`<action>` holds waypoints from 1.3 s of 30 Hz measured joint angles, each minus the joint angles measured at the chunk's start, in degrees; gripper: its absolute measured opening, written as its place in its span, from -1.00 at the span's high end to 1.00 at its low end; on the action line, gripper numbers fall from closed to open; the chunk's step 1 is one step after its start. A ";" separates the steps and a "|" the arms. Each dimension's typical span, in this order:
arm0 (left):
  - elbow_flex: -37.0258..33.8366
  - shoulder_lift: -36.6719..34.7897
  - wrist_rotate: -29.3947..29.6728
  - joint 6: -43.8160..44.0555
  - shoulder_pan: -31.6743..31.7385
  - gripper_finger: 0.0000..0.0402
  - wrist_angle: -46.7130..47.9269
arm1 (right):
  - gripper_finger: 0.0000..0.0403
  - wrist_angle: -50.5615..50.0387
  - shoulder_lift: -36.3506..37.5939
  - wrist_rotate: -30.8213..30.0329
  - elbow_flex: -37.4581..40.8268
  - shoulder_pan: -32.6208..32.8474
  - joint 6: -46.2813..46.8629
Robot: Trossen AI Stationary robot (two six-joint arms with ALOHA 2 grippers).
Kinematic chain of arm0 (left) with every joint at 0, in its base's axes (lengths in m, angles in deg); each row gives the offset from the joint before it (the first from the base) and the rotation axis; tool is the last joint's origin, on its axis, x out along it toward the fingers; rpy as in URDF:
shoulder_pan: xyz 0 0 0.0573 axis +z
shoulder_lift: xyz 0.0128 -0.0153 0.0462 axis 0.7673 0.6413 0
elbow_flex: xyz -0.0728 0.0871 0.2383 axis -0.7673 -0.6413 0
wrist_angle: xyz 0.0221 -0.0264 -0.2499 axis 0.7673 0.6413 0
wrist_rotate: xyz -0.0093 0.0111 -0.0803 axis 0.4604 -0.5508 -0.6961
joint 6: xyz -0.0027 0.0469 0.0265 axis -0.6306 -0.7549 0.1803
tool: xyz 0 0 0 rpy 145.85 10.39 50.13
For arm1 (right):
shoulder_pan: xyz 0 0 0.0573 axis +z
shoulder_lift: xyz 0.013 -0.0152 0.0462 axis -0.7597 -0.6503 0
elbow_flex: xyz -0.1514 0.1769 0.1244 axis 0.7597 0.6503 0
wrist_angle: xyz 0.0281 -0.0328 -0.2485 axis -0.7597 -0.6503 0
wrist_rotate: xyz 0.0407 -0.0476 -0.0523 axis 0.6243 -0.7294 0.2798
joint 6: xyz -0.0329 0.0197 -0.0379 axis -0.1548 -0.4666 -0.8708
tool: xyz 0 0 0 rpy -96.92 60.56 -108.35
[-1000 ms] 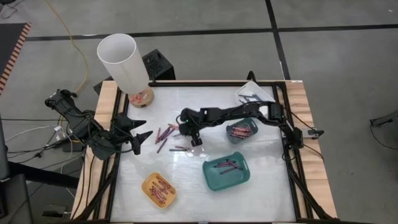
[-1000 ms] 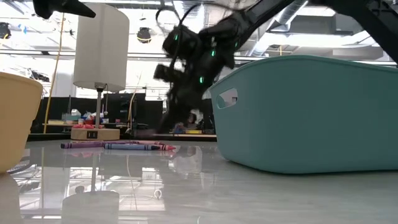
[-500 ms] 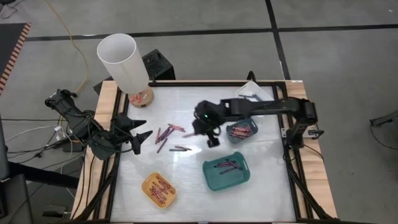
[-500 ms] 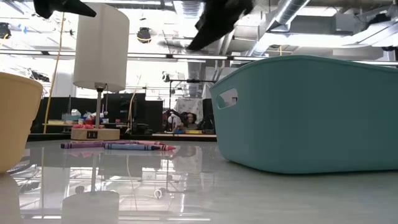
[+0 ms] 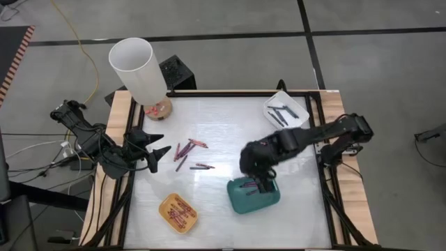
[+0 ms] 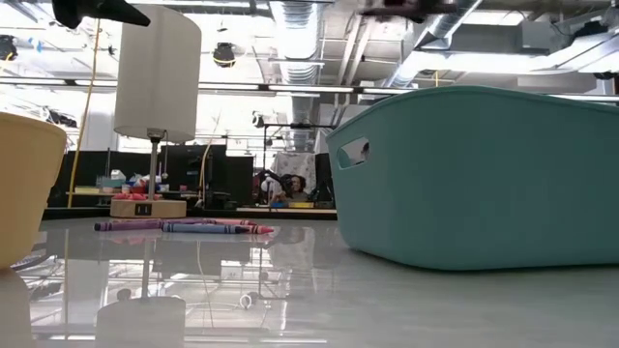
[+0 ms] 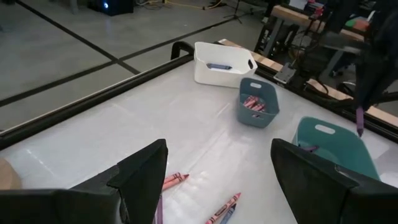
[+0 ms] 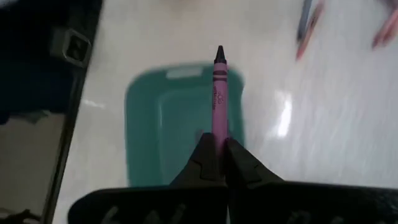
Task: Sort crayons
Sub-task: Put the purple crayon into the blue bin
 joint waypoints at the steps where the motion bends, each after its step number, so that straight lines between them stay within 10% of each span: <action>1: -0.01 0.00 0.00 -0.01 0.00 -0.37 0.02 | 0.98 -1.05 -0.21 -1.52 0.13 1.56 1.81; 11: 0.00 -0.02 0.04 -0.26 0.00 -0.37 0.15 | 0.98 5.23 -1.12 -13.53 12.25 10.82 10.16; 20: 0.00 -0.02 0.20 -0.26 0.00 -0.37 0.17 | 0.98 26.99 -1.12 -11.12 28.08 9.66 7.43; 39: 0.00 -0.02 0.52 -0.13 0.01 -0.37 0.16 | 0.93 37.31 -1.11 -10.64 37.77 7.15 8.20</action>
